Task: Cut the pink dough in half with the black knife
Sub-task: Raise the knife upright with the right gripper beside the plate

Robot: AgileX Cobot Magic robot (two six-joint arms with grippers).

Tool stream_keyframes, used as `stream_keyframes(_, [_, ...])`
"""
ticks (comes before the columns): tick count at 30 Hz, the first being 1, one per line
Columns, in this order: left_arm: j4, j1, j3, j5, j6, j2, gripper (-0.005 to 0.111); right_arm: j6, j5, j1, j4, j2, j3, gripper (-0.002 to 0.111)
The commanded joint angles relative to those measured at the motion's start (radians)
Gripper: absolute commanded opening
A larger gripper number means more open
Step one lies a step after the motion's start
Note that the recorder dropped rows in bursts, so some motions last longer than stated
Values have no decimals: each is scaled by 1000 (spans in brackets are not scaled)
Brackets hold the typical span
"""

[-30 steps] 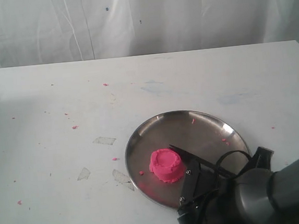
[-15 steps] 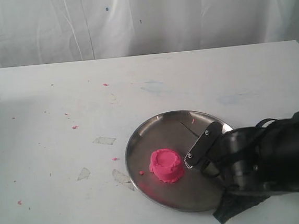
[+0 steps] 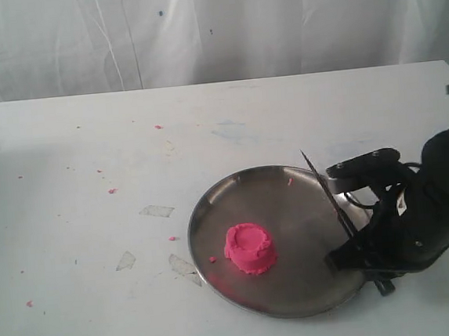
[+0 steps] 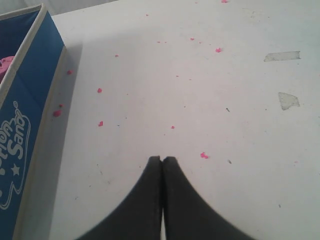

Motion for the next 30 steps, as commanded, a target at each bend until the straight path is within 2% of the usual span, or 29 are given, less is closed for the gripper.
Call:
stream_keyframes(1, [-7,-4,2,0,0,-4,0,-324,58,-115,337,-11,-1,0])
stream_keyframes(4, [-7,-4,2,0,0,-4,0,-481,117,-178,499,-11,-1,0])
stream_keyframes(9, [-7,-4,2,0,0,-4,0,-622,195,-284,639,-11,-1,0])
stream_keyframes(16, [-7,-4,2,0,0,-4,0,-793,466,-438,777,45,-30,0])
stream_keyframes(24, [-7,-4,2,0,0,-4,0,-1000,563,-439,928,151,-24,0])
stream_keyframes(30, [-7,-4,2,0,0,-4,0,-1000,532,-439,1015,154,-24,0])
